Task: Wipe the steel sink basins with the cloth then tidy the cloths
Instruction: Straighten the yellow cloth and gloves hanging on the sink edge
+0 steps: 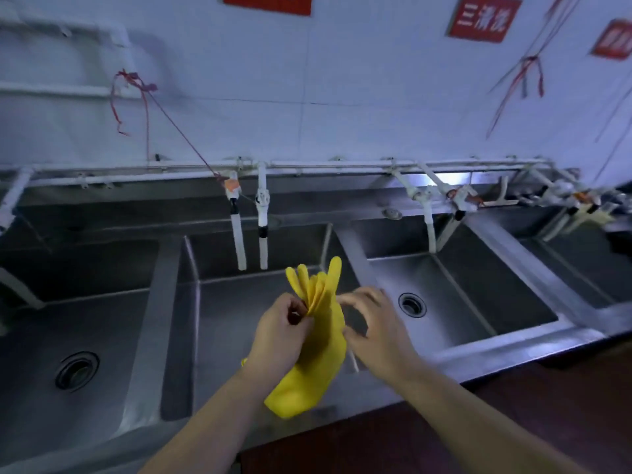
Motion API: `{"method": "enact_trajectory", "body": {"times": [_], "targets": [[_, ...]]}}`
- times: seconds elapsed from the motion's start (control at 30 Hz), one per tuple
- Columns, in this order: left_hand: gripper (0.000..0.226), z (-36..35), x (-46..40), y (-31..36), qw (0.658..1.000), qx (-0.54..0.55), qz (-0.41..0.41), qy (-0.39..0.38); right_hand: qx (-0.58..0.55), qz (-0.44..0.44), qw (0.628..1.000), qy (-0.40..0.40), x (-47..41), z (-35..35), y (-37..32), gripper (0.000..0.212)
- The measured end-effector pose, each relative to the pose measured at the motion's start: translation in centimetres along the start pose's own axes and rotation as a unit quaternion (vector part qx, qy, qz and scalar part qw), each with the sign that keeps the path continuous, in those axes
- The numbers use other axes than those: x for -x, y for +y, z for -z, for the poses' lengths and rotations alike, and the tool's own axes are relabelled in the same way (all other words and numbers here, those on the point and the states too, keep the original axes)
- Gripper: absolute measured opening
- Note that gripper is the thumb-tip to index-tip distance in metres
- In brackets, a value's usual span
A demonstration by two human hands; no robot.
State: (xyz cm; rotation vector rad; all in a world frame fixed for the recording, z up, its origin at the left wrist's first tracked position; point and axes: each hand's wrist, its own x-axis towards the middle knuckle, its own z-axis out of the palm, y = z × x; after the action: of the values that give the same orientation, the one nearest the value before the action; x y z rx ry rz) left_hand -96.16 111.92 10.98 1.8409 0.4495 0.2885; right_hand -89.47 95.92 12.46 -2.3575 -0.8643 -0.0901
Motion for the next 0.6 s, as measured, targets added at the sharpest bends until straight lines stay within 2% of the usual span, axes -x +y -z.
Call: {"method": "enact_trajectory", "body": {"times": [0.07, 0.13, 0.2, 0.3, 0.43, 0.6], "targets": [[0.021, -2.7, -0.4, 1.2, 0.996, -0.057, -0.046, -0.041, 0.07, 0.035, 0.997, -0.016, -0.2, 2.9, 1.8, 0.062], [0.018, -5.9, -0.6, 2.6, 0.986, -0.115, -0.083, -0.084, 0.164, 0.086, 0.982, -0.029, -0.4, 5.6, 4.2, 0.075], [0.009, -9.4, -0.6, 4.2, 0.966, -0.189, -0.136, -0.11, 0.216, 0.104, 0.969, -0.061, -0.3, 8.1, 7.2, 0.075], [0.02, -15.8, -0.7, 6.6, 0.933, -0.255, -0.212, -0.139, 0.224, 0.074, 0.968, -0.091, 0.8, 12.1, 13.1, 0.059], [0.057, -25.2, -0.4, 9.7, 0.925, -0.26, -0.217, -0.173, 0.22, 0.015, 0.971, -0.088, 3.8, 18.9, 21.1, 0.022], [0.013, -37.6, -0.2, 12.8, 0.927, -0.212, -0.25, -0.184, 0.197, -0.068, 0.973, -0.094, 7.8, 27.8, 29.9, 0.012]]}}
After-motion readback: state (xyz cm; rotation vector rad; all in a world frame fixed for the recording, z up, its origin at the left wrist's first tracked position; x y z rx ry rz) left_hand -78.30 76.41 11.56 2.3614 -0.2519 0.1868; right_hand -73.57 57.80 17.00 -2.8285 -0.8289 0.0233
